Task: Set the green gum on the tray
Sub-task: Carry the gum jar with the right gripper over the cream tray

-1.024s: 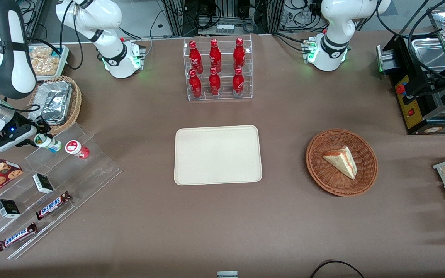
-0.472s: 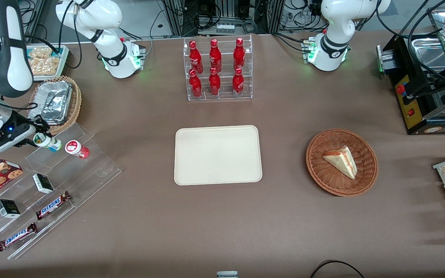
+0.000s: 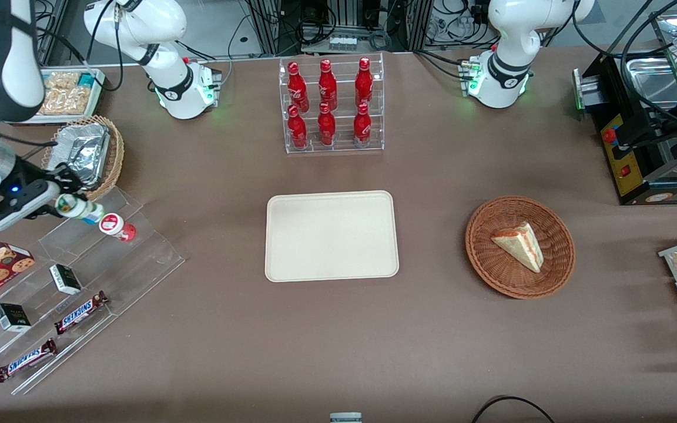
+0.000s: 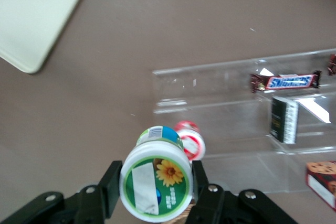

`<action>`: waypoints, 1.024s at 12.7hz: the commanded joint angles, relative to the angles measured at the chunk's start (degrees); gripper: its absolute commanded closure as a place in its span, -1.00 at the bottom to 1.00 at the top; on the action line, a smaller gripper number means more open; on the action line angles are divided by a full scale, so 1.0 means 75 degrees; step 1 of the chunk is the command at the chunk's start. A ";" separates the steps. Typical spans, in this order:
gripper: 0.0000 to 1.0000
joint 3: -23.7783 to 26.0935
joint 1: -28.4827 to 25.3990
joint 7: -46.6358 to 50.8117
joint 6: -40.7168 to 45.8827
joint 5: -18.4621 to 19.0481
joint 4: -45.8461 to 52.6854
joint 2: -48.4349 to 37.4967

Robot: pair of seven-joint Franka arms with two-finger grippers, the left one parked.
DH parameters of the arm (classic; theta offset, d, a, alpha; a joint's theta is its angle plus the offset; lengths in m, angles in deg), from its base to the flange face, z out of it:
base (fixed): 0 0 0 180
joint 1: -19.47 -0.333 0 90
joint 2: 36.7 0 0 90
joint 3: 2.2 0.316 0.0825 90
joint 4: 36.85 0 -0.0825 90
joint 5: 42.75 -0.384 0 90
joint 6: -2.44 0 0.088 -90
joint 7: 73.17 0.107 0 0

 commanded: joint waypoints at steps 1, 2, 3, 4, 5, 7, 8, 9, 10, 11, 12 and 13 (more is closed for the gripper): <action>1.00 0.0470 -0.0450 0.1443 0.0554 -0.0033 0.0956 0.0577; 1.00 0.0634 -0.0684 0.2041 0.0613 -0.0056 0.1109 0.0729; 1.00 0.0763 -0.0977 0.2813 0.0637 -0.0057 0.1262 0.0870; 1.00 0.0788 -0.1304 0.3435 0.0637 -0.0057 0.1368 0.0952; 1.00 0.0800 -0.1621 0.3987 0.0625 -0.0057 0.1427 0.1058; 1.00 0.0812 -0.2323 0.5356 0.0544 -0.0057 0.1590 0.1408; 1.00 0.0812 -0.2675 0.6013 0.0520 -0.0057 0.1707 0.1654; 1.00 0.0812 -0.3004 0.6727 0.0392 -0.0068 0.1883 0.1958; 1.00 0.0812 -0.3309 0.7326 0.0194 -0.0057 0.1989 0.2228; 1.00 0.0812 -0.3637 0.7808 -0.0075 -0.0068 0.2048 0.2509; 1.00 0.0812 -0.3872 0.8172 -0.0530 -0.0080 0.2048 0.2767; 1.00 0.0812 -0.4095 0.8489 -0.0906 -0.0080 0.2048 0.3002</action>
